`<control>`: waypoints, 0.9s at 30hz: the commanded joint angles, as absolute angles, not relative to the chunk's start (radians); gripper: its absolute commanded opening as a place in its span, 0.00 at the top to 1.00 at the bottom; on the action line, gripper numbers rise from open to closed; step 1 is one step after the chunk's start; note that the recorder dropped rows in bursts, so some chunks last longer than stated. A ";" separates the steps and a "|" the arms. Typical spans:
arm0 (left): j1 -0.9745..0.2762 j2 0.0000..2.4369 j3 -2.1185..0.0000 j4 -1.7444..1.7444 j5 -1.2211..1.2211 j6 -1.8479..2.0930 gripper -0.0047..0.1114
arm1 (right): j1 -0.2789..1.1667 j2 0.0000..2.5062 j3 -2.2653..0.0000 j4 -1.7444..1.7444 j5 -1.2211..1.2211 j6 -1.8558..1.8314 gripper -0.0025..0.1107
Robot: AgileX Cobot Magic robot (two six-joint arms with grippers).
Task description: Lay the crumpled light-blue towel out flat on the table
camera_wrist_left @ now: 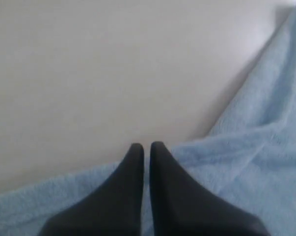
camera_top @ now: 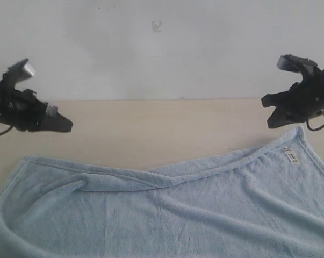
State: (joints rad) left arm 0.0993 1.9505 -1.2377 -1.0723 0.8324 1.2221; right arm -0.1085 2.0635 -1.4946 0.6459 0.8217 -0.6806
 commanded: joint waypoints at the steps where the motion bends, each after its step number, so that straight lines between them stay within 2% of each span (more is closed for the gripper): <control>1: 0.036 1.976 -1.163 -0.893 0.683 1.164 0.93 | -0.109 2.075 -1.456 0.643 0.853 -0.686 0.98; 7: 0.038 1.990 -1.110 -0.900 0.526 1.148 0.93 | -0.111 2.077 -1.422 0.432 0.731 -0.516 0.98; 22: 0.040 2.053 -1.111 -0.893 0.362 1.115 0.93 | -0.111 2.107 -1.407 0.421 0.675 -0.531 0.98; 27: 0.063 2.053 -1.111 -0.885 0.345 1.095 0.93 | -0.111 2.107 -1.407 0.319 0.663 -0.452 0.98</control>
